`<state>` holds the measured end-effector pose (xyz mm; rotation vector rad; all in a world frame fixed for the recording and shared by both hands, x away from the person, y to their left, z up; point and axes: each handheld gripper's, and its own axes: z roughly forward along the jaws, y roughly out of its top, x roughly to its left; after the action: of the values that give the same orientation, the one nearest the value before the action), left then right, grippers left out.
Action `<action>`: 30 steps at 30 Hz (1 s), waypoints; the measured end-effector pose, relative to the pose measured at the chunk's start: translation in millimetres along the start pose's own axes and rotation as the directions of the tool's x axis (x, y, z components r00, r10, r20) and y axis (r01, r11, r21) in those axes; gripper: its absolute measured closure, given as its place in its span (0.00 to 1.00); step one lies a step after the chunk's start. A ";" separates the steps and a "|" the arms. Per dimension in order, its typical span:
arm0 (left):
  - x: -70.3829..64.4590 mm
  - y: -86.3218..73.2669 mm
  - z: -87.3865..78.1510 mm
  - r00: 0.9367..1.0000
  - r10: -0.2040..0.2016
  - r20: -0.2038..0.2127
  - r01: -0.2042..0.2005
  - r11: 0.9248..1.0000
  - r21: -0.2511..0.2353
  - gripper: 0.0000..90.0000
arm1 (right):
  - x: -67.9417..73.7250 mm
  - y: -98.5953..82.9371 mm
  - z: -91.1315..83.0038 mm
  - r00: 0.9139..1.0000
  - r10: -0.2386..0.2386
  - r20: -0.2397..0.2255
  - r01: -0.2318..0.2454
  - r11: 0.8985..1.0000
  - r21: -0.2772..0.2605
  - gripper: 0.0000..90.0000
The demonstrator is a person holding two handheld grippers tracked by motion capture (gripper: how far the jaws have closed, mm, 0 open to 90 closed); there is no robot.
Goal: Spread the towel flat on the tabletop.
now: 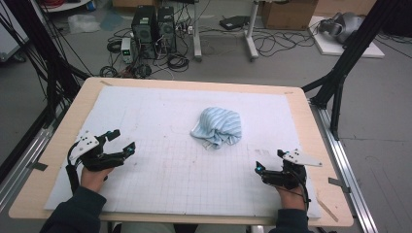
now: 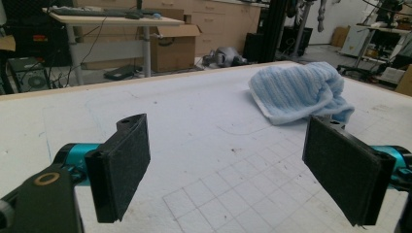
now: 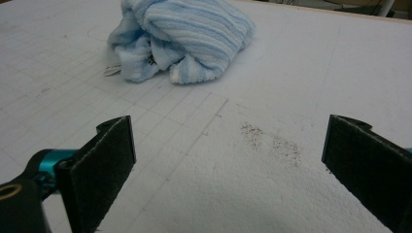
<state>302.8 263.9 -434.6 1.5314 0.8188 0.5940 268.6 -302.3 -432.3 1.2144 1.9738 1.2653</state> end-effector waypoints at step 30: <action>-1.8 0.9 -1.8 1.000 0.003 0.004 -0.003 1.000 -0.009 0.19 | 21.7 6.8 12.2 0.993 -0.015 -0.121 0.021 0.999 0.048 0.06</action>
<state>300.5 263.6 -433.3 1.5255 0.8095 0.5957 270.4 -276.7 -430.5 1.1650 2.1086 1.3162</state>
